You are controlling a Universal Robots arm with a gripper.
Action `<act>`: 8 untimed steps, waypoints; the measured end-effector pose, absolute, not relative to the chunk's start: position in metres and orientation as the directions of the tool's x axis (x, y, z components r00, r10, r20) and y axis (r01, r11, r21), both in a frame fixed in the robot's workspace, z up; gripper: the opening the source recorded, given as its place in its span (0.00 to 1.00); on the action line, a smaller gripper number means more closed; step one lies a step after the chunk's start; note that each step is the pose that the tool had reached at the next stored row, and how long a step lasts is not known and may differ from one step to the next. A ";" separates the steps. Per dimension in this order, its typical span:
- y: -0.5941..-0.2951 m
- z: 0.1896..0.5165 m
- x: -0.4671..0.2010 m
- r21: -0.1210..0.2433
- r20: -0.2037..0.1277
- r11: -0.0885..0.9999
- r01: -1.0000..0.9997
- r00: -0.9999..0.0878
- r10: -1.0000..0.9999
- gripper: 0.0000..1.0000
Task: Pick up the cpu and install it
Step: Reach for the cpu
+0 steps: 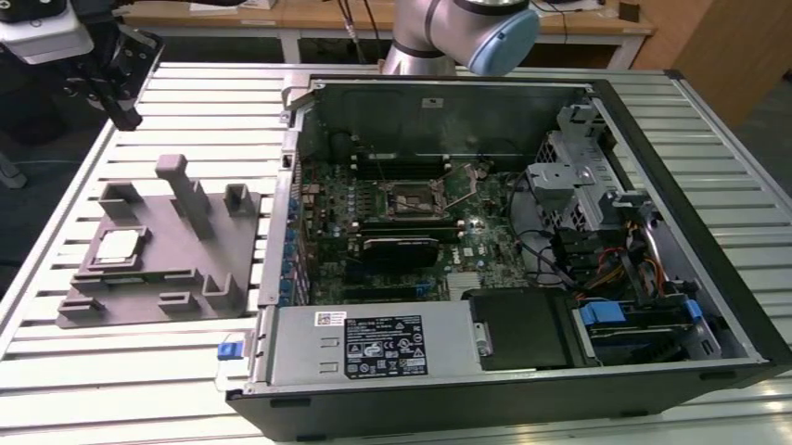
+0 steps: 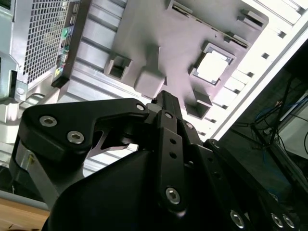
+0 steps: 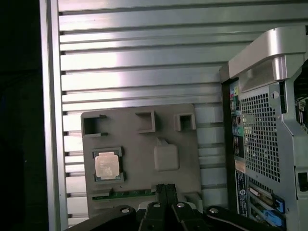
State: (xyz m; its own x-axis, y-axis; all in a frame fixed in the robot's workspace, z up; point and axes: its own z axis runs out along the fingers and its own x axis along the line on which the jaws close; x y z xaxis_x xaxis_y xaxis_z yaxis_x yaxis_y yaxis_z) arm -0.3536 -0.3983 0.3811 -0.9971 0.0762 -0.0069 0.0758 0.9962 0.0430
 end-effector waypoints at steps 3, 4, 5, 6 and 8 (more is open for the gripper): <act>-0.398 0.381 -0.359 0.043 -0.006 0.996 0.076 -0.997 0.076 0.11; -0.398 0.381 -0.361 0.043 -0.006 0.996 0.076 -0.997 0.076 0.11; -0.398 0.381 -0.363 0.043 -0.006 0.996 0.076 -0.997 0.076 0.11; -0.398 0.380 -0.365 0.043 -0.006 0.996 0.076 -0.997 0.076 0.11; -0.398 0.380 -0.369 0.043 -0.005 0.996 0.076 -0.997 0.076 0.11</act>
State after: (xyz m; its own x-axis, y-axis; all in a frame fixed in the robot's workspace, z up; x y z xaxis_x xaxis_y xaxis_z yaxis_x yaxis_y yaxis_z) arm -0.3686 -0.3982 0.3801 -0.9971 0.0762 -0.0054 0.0759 0.9962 0.0429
